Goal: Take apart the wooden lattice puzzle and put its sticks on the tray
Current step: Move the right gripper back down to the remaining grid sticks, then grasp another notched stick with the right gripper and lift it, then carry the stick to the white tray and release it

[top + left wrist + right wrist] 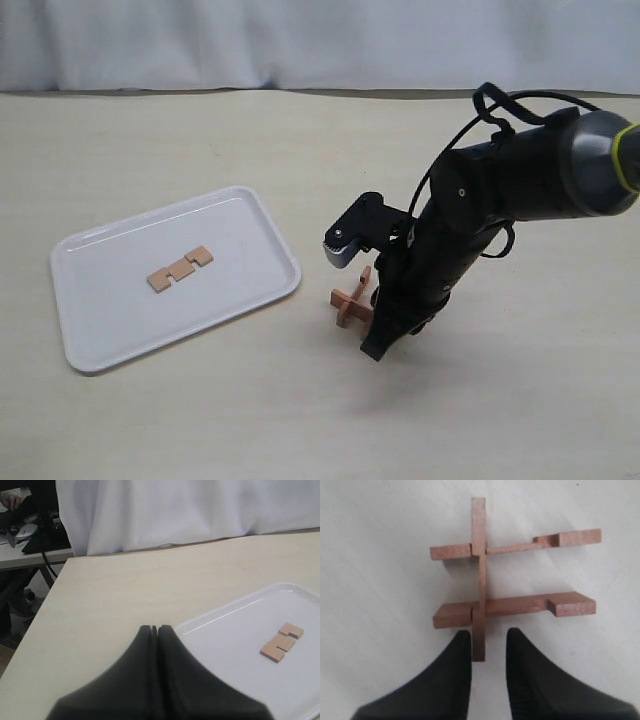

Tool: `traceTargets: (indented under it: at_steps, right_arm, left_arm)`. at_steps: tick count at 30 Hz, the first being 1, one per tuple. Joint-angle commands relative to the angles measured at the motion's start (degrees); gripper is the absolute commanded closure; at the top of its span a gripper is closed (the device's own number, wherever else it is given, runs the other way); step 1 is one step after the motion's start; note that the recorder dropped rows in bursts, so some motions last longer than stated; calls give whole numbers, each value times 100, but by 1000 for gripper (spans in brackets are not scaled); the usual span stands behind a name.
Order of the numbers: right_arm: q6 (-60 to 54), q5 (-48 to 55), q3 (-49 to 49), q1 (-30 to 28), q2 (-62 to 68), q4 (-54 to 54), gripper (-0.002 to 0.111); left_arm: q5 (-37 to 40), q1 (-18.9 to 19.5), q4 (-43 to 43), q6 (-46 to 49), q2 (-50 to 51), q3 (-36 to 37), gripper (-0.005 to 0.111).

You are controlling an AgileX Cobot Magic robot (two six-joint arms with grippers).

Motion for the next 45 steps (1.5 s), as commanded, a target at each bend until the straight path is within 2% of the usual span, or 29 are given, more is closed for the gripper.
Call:
traceTargets:
  at_steps: [1, 13, 25, 40, 43, 45]
  right_arm:
    - [-48, -33, 35, -9, 14, 14, 104]
    - [9, 376, 4, -9, -327, 14, 104]
    - [401, -19, 4, -9, -950, 198, 104]
    - [365, -1518, 4, -9, -711, 2897, 104]
    - [129, -1845, 4, -9, -499, 3839, 104]
    - [-414, -1979, 4, -9, -343, 4748, 104]
  left_arm:
    - [-73, -11, 5, -3, -10, 11, 107]
    - [-73, -11, -12, -3, -10, 11, 107]
    - [-73, -11, -12, -3, -10, 11, 107]
    - [-73, -11, -12, -3, -10, 11, 107]
    - [-73, -11, -12, -3, -10, 11, 107]
    - [-73, -11, -12, -3, -10, 11, 107]
